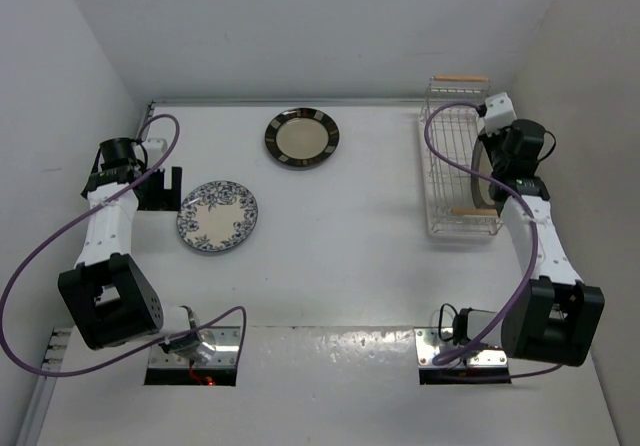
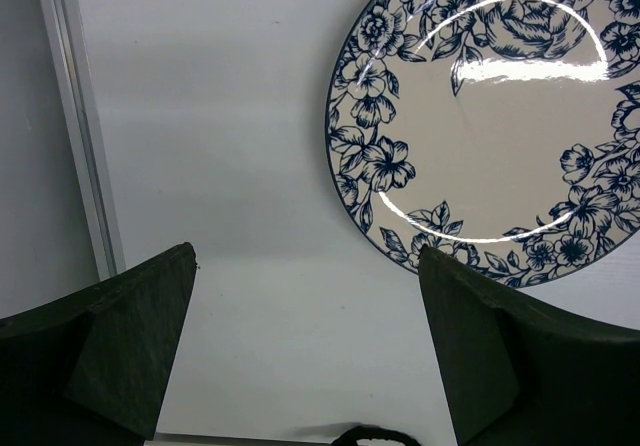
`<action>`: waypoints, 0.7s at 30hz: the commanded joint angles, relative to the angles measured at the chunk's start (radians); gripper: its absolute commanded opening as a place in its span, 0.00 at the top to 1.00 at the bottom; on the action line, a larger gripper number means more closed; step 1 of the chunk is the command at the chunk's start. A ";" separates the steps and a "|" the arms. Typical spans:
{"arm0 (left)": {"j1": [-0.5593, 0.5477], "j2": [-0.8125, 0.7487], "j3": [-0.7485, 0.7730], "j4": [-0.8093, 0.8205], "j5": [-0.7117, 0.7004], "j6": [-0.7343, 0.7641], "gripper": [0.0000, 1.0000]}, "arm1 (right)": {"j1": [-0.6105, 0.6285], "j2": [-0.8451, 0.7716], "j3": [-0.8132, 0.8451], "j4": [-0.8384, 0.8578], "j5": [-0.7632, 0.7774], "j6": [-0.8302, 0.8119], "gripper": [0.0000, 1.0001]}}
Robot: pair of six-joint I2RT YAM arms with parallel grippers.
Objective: Load the plates into the dish rack
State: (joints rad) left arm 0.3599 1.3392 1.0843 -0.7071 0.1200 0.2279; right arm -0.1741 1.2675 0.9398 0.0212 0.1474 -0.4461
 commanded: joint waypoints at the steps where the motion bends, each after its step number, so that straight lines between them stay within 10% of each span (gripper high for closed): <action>1: 0.008 0.002 0.025 0.018 0.009 0.007 0.04 | -0.010 -0.040 -0.012 0.144 -0.013 -0.037 1.00; 13: 0.008 0.031 0.025 0.018 0.029 0.045 0.04 | -0.068 -0.029 -0.088 0.175 -0.167 0.087 0.89; 21: 0.008 0.040 0.025 0.018 0.029 0.064 0.04 | -0.085 -0.072 -0.150 0.207 -0.183 0.093 0.63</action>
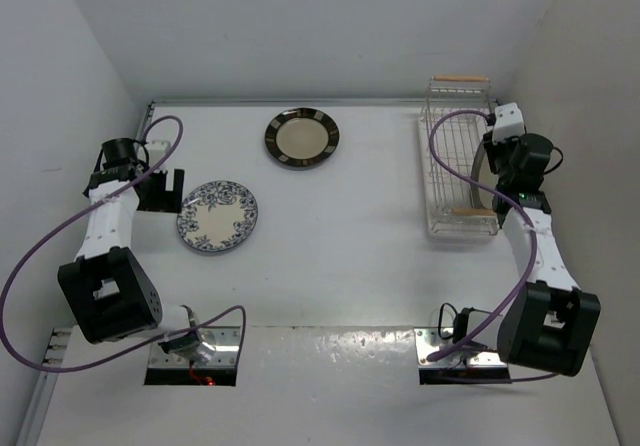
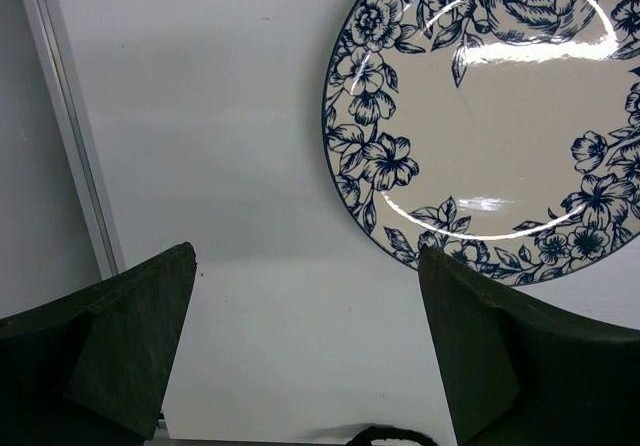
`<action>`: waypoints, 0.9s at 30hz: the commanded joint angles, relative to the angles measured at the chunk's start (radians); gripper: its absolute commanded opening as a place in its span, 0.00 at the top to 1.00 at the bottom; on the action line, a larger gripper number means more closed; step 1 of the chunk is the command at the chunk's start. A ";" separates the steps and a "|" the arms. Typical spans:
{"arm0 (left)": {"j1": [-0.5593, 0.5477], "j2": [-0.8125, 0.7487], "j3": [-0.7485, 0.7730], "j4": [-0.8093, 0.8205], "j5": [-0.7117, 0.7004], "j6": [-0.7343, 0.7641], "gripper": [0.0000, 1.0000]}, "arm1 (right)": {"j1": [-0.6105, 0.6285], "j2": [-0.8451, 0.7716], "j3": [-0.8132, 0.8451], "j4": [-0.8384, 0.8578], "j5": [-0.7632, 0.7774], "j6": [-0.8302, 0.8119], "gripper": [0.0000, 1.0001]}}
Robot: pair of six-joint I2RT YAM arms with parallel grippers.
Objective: Load the plates into the dish rack
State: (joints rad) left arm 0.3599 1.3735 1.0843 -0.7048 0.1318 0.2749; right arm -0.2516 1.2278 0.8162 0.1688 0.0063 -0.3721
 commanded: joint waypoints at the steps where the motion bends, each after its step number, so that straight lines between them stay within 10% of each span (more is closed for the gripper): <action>1: 0.008 0.006 0.025 0.016 0.017 0.017 0.04 | -0.009 -0.039 -0.035 0.060 -0.040 0.024 0.61; 4: 0.008 0.025 0.016 0.016 0.040 0.039 0.04 | -0.009 -0.057 -0.028 0.061 -0.037 0.025 0.24; 6: 0.008 0.063 0.006 0.016 0.064 0.061 0.02 | -0.009 -0.079 -0.020 0.058 -0.037 0.055 0.17; 17: 0.093 0.446 0.089 0.005 0.247 0.092 0.03 | 0.110 -0.157 0.173 -0.120 0.001 0.165 0.10; 20: 0.093 0.522 0.123 -0.004 0.304 0.104 0.20 | 0.179 -0.211 0.160 -0.149 -0.002 0.159 0.10; 27: 0.083 0.654 0.229 -0.131 0.482 0.149 1.00 | 0.376 -0.275 0.086 -0.210 -0.032 0.162 0.09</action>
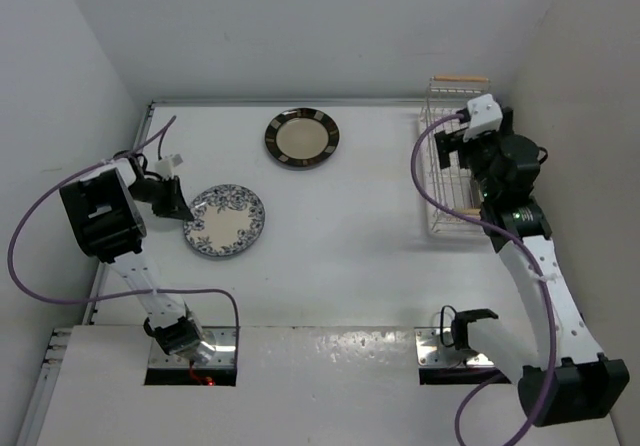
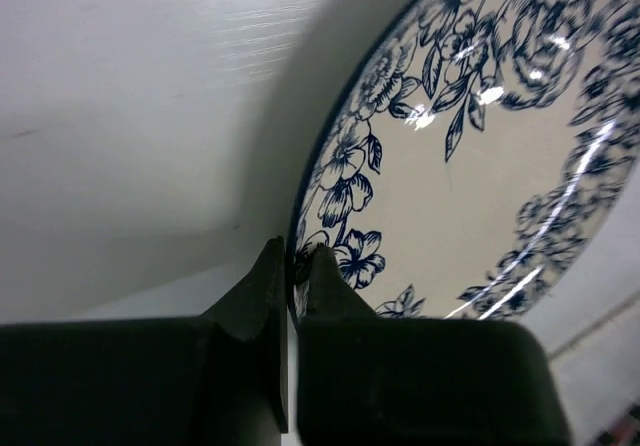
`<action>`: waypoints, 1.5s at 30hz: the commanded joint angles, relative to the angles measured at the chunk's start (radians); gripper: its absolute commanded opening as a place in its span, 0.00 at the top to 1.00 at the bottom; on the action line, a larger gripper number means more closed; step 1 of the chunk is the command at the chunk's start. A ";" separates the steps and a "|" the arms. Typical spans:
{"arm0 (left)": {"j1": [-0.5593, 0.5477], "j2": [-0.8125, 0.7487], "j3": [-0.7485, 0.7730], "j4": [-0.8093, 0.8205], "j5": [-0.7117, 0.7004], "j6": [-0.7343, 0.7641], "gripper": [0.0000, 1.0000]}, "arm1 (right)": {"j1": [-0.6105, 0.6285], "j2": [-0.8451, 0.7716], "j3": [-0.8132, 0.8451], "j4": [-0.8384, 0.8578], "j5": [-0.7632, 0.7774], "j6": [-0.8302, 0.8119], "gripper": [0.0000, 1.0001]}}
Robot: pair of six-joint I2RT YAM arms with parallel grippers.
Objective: Load the plates into the dish rack
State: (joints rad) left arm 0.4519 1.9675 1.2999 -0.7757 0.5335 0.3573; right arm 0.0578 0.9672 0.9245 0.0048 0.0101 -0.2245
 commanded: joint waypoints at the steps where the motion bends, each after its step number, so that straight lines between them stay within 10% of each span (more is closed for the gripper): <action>1: -0.009 0.060 0.022 -0.074 0.089 0.075 1.00 | 0.088 -0.013 -0.024 -0.061 -0.042 0.019 0.09; 8: -0.139 -0.134 0.061 -0.155 0.140 0.144 1.00 | 0.307 0.108 -0.055 -0.192 -0.272 0.160 0.09; 14: -0.346 -0.389 0.061 -0.166 0.109 0.210 1.00 | 0.424 0.315 -0.075 0.050 -0.510 0.465 0.09; 27: -0.584 -0.648 0.035 -0.166 0.246 0.212 1.00 | 0.600 0.738 0.096 0.362 -0.525 0.674 0.17; 34: -0.539 -0.680 0.044 -0.127 0.246 0.131 1.00 | 0.611 0.716 0.059 0.478 -0.515 0.761 0.99; 36: -0.529 -0.680 0.055 -0.114 0.192 0.100 1.00 | 0.605 0.661 0.030 0.489 -0.480 0.769 1.00; 40: -0.519 -0.671 0.065 -0.077 0.073 0.040 0.37 | 0.585 0.568 0.016 0.437 -0.368 0.754 1.00; 45: -0.452 -0.671 0.065 0.009 -0.194 -0.112 0.23 | 0.522 0.371 0.103 0.205 -0.051 0.613 1.00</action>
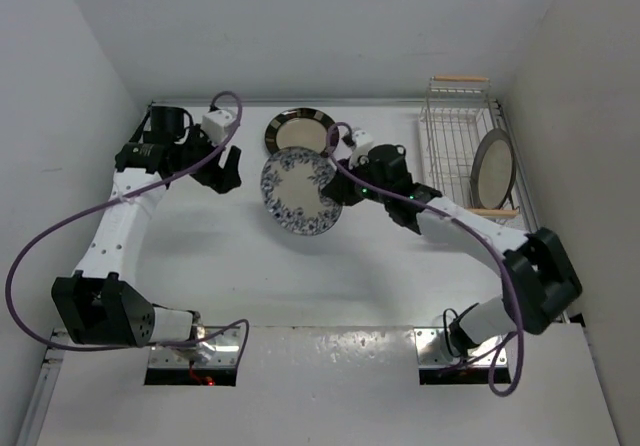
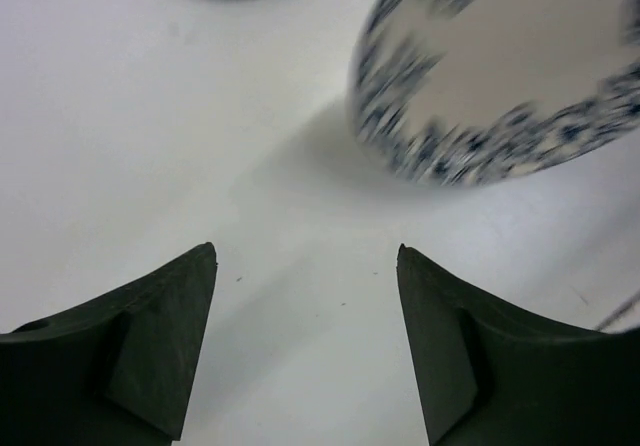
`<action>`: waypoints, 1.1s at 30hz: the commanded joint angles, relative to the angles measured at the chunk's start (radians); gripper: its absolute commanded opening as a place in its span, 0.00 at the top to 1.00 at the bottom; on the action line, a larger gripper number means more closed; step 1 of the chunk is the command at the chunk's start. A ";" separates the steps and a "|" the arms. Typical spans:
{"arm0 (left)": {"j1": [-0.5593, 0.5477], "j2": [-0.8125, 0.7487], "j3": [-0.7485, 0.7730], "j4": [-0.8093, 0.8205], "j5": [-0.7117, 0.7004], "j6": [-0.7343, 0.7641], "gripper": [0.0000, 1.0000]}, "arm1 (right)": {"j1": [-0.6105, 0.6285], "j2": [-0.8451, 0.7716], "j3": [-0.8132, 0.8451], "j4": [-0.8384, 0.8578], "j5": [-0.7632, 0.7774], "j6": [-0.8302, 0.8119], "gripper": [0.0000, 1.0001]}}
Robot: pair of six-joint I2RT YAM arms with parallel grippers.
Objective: Load the plates into the dish rack
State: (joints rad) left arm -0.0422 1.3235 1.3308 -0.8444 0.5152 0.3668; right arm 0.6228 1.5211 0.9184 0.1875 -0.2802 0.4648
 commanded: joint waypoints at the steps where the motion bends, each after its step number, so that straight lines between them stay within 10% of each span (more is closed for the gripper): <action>1: 0.056 -0.027 0.034 0.088 -0.219 -0.155 0.22 | -0.052 -0.225 0.137 0.001 0.278 -0.095 1.00; 14: 0.180 -0.017 -0.030 0.110 -0.320 -0.198 0.21 | -0.348 -0.385 0.283 -0.063 0.933 -0.693 1.00; 33: 0.180 -0.007 -0.058 0.119 -0.302 -0.198 0.21 | -0.655 -0.305 0.068 -0.232 0.713 -0.439 1.00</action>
State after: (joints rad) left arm 0.1307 1.3247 1.2774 -0.7532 0.2054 0.1810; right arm -0.0006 1.2465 0.9512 -0.1978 0.4808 -0.0872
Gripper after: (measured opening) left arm 0.790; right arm 0.157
